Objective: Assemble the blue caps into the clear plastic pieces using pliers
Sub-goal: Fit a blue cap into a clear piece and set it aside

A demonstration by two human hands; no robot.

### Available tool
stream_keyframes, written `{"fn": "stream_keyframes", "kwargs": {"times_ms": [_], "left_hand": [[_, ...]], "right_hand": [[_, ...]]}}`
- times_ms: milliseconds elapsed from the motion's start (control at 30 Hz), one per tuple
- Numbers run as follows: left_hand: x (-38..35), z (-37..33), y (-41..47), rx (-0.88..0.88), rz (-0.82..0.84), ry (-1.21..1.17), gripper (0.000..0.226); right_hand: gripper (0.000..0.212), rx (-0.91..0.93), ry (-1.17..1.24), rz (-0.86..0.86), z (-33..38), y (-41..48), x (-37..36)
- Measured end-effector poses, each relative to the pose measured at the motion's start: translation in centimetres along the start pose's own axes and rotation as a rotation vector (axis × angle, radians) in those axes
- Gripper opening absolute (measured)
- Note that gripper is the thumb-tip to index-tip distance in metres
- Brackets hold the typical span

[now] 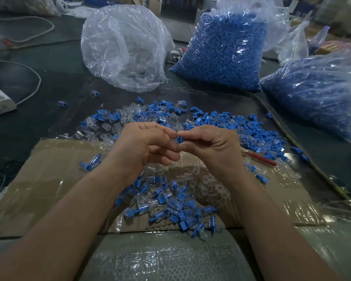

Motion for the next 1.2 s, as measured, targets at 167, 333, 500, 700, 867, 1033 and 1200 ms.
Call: {"fn": "stream_keyframes", "kwargs": {"times_ms": [167, 333, 500, 700, 867, 1033, 1200], "left_hand": [[0.0, 0.2, 0.0, 0.004, 0.006, 0.021, 0.012], [0.1, 0.1, 0.0, 0.009, 0.013, 0.051, 0.018], [0.1, 0.2, 0.0, 0.015, 0.007, 0.069, 0.018], [0.2, 0.2, 0.0, 0.017, 0.002, 0.067, 0.018], [0.0, 0.3, -0.1, 0.008, 0.03, 0.078, 0.014], [0.1, 0.3, 0.1, 0.002, 0.037, 0.123, 0.014], [0.1, 0.4, 0.1, 0.013, 0.049, 0.145, 0.007]], "right_hand": [[0.034, 0.037, -0.04, 0.004, -0.2, 0.1, 0.1], [0.035, 0.095, -0.126, 0.003, -0.1, 0.1, 0.2], [0.031, 0.152, -0.197, 0.0, 0.4, 0.0, 0.1], [0.025, 0.21, -0.257, -0.016, 0.5, 0.0, 0.1], [0.024, 0.222, -0.262, -0.018, 0.6, 0.0, 0.1], [0.03, 0.251, -0.233, -0.005, 0.8, -0.2, -0.1], [0.032, 0.259, -0.256, 0.01, 0.9, -0.2, -0.3]]}}
Point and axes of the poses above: each hand's wrist, its own y-axis towards the middle knuckle, its own x-axis out of the back of the hand, z = x × y, the point moved 5 cm from there along y, towards the middle knuckle, and after that the axes turned 15 degrees about -x, right-handed, at the moved point
